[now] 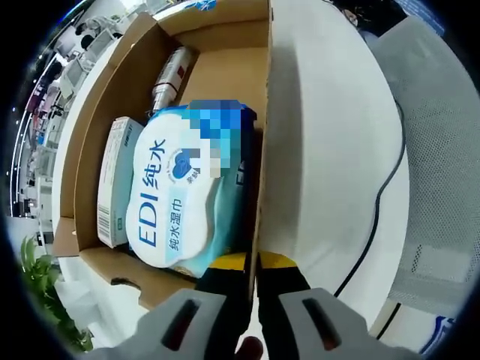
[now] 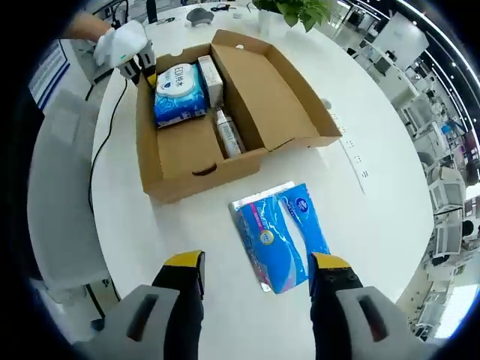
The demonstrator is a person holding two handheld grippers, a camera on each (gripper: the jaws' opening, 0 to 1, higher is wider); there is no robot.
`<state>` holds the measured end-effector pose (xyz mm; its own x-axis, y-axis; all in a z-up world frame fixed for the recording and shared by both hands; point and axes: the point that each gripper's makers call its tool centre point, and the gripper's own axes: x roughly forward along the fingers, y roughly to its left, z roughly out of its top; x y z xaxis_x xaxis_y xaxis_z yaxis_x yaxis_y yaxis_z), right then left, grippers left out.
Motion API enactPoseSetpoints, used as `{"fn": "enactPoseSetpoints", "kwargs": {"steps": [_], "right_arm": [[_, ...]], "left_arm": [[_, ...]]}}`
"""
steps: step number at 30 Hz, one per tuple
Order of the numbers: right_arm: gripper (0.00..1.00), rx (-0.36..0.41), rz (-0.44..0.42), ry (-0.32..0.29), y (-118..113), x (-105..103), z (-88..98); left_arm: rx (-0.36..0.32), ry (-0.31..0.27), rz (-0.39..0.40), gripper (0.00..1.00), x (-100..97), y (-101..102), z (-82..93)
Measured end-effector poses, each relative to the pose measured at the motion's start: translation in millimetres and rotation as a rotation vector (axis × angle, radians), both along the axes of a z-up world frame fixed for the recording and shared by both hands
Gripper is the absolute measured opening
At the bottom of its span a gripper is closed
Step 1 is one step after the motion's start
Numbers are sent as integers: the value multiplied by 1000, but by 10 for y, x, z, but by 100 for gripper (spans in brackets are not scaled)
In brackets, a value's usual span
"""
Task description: Operate the shoe box by opening the lid, removing the specified soft item, and placing it in the target area until the item is outside and the box remains undamaged.
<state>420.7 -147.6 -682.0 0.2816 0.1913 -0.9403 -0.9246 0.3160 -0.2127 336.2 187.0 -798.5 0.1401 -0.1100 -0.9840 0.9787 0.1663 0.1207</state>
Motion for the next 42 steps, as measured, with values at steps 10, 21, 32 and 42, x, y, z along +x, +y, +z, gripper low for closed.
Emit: {"fn": "enactPoseSetpoints", "kwargs": {"steps": [10,21,32,42], "right_arm": [[50,34,46,-109,157,-66,188],[50,156,-66,-203,257,-92,421],[50,267,-175,-291,338,-187,612],[44,298,-238,-356,597,-204,537]], "left_arm": [[0,5,-16,1,-2,11,4],[-2,5,-16,1,-4,20,-3],[-2,1,-17,1,-7,25,-4],[-6,-9,-22,1,-3,27,-7]]}}
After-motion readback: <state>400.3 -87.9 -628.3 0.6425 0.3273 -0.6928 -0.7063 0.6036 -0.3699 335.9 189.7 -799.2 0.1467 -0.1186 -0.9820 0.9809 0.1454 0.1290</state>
